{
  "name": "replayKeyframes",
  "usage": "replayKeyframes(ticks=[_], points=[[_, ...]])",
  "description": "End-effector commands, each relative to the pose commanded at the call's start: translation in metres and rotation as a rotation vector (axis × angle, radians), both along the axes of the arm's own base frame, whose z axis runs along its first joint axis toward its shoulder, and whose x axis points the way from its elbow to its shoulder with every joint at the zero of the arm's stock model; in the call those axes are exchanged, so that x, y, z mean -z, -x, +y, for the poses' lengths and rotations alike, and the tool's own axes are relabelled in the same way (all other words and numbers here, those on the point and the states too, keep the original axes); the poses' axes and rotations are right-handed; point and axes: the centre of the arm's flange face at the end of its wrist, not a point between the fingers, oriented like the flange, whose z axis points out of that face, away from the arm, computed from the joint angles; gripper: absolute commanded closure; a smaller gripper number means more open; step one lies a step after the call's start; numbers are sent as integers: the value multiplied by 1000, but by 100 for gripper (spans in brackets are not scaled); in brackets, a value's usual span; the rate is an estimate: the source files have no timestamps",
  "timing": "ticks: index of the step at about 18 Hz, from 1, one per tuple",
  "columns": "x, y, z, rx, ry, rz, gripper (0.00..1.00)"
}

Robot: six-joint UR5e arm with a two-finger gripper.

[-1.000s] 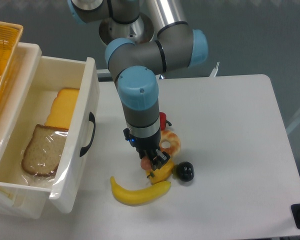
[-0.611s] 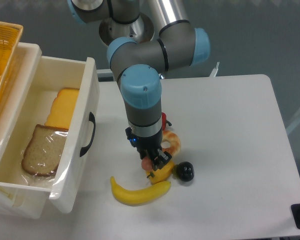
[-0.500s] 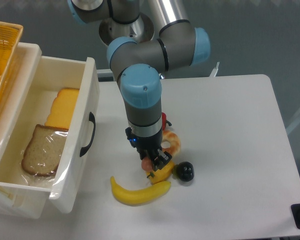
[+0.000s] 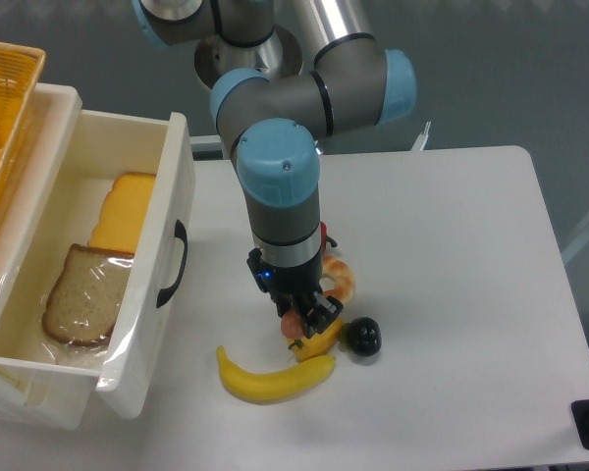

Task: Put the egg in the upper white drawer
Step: 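Close the gripper on the brown egg beside the donut, then lift the egg and carry it over the open white drawer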

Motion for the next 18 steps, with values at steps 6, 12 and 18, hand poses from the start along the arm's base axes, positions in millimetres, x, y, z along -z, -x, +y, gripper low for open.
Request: replayKeyframes(ticks=[6, 12, 18], points=[[-44, 1, 1, -157, -128, -22, 92], [-85, -21, -7, -197, -242, -73, 92], [-123, -59, -6, -124, -351, -130, 92]])
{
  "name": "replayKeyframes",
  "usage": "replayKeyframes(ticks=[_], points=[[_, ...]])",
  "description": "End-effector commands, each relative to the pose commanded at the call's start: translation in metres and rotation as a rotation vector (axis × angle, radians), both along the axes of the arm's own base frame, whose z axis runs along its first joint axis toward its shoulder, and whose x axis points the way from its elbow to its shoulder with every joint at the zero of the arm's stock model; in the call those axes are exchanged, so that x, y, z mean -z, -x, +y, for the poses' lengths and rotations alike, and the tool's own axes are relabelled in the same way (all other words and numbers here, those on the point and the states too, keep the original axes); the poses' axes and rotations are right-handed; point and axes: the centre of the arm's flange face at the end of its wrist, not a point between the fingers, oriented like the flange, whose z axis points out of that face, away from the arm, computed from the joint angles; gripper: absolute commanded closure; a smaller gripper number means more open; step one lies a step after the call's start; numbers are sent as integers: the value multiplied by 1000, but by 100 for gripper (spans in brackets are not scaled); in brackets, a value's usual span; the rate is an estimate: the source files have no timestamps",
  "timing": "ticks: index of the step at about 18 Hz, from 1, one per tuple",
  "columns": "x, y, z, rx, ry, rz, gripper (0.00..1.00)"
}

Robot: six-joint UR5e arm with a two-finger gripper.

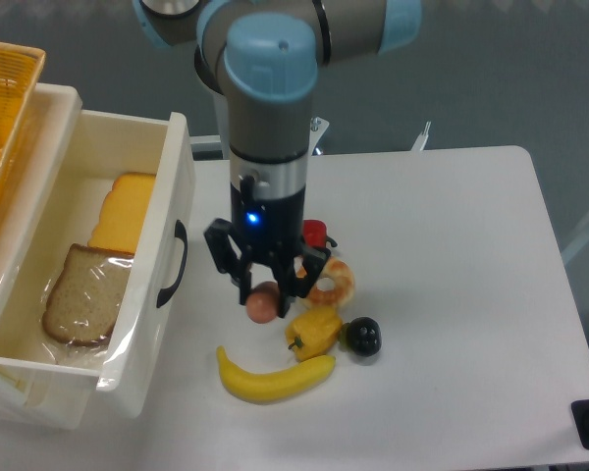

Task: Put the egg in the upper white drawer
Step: 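Lift the egg and carry it over the open white drawer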

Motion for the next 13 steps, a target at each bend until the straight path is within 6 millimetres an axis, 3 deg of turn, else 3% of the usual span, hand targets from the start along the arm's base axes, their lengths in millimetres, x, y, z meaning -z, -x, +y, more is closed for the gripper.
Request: replayKeyframes(ticks=[5, 8, 13], points=[[0, -48, 17, 114, 6, 14, 92], [15, -79, 21, 214, 37, 18, 92], [26, -111, 20, 309, 44, 2, 92]])
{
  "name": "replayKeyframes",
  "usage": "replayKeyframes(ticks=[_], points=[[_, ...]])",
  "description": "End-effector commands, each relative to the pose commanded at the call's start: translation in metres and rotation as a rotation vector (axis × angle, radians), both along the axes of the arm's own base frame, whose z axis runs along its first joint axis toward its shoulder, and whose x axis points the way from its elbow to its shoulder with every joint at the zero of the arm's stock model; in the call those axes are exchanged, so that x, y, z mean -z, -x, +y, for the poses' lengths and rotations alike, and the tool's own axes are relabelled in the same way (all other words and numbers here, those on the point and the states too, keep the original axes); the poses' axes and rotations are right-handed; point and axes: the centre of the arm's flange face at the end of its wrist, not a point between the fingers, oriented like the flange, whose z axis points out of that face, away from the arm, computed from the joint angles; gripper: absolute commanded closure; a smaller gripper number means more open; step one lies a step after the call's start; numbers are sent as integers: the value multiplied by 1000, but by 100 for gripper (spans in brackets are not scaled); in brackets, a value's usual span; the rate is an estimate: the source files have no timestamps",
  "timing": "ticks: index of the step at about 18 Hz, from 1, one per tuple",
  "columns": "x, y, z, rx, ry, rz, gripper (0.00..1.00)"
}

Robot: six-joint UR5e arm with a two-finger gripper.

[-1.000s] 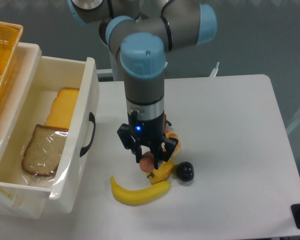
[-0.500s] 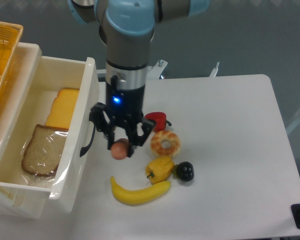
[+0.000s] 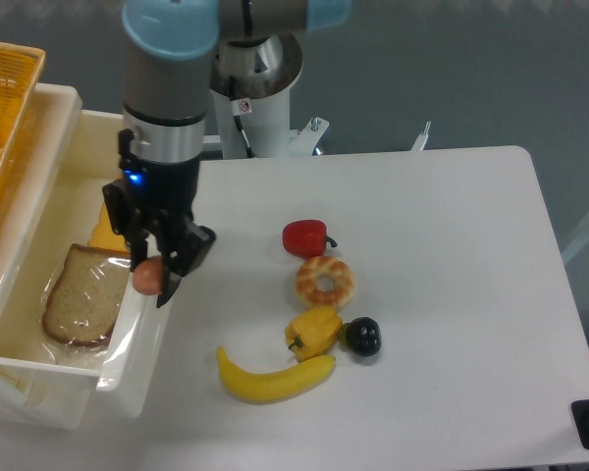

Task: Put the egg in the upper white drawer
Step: 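Lift the egg and carry it over the open white drawer, then lower the egg into the drawer beside the bread slice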

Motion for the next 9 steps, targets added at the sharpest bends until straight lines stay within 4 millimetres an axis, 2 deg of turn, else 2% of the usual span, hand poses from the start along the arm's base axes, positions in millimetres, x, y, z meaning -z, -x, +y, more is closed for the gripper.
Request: replayKeyframes(ticks=[6, 9], points=[[-6, -11, -4, 19, -26, -25, 92], [-2, -20, -9, 48, -23, -32, 92]])
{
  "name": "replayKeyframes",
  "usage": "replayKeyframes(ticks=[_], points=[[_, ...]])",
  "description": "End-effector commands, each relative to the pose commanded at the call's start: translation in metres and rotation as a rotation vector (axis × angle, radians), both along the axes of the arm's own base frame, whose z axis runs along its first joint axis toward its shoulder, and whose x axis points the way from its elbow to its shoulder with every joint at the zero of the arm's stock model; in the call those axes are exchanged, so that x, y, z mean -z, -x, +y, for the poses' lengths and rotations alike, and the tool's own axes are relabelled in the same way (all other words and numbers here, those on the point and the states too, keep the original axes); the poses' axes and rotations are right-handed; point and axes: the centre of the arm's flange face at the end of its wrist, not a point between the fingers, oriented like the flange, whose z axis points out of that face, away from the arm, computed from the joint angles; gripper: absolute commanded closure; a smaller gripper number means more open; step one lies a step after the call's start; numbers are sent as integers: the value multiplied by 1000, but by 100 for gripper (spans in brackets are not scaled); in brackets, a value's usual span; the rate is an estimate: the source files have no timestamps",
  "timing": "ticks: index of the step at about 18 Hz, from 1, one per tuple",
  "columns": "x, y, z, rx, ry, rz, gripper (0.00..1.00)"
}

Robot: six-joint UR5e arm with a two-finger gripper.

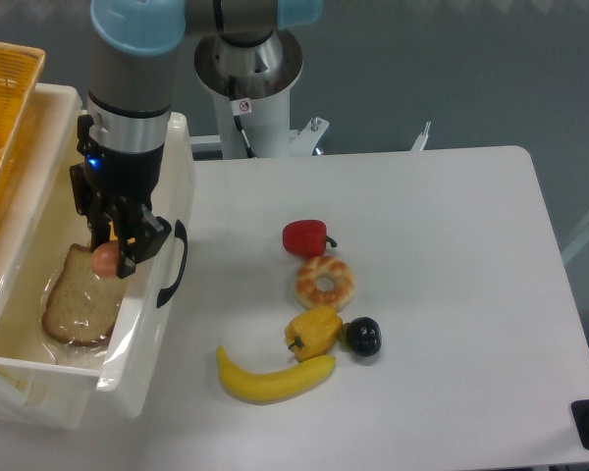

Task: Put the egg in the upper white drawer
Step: 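Lower the egg into the drawer beside the bread slice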

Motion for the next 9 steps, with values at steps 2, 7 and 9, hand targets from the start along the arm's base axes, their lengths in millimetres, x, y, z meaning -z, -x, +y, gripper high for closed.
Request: replayKeyframes(ticks=[2, 7, 9], points=[[5, -5, -2, 28, 6, 5, 92], [12, -17, 0, 81, 35, -1, 92], [13, -20, 0, 85, 38, -1, 92]])
